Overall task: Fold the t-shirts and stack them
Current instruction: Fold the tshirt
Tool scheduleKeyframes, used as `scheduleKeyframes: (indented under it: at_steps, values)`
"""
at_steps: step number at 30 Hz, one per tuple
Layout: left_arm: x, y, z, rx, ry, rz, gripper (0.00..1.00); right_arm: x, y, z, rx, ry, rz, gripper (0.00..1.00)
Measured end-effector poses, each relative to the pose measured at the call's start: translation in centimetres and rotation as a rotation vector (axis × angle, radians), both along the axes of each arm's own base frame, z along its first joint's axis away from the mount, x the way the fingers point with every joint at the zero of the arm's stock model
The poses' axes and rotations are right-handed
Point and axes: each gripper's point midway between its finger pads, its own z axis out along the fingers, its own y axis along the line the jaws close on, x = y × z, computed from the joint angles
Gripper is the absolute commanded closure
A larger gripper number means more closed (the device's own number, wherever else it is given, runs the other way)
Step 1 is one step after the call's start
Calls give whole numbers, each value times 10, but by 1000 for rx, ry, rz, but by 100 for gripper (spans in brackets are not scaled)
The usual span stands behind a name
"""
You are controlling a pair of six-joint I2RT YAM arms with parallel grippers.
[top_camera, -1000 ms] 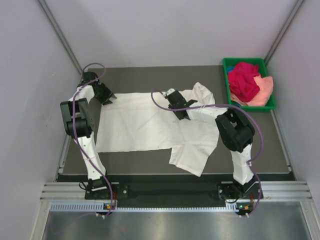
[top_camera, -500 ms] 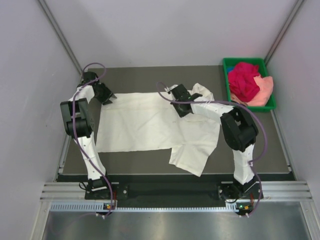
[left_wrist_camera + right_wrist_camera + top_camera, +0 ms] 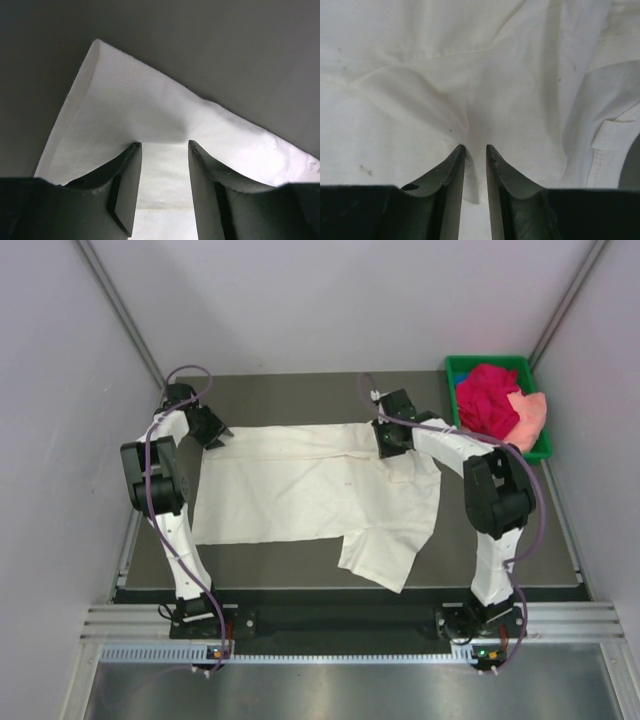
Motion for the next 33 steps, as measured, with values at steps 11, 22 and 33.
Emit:
scheduleKeyframes:
  at_steps: [11, 22, 33]
  values:
    - [0, 0, 0, 1, -2, -3, 52, -13, 26, 49, -270, -256, 90, 78]
    - [0, 0, 0, 0, -3, -4, 52, -40, 68, 37, -406, -319, 337, 87]
    - [0, 0, 0, 0, -3, -4, 52, -39, 53, -26, -502, -199, 350, 87]
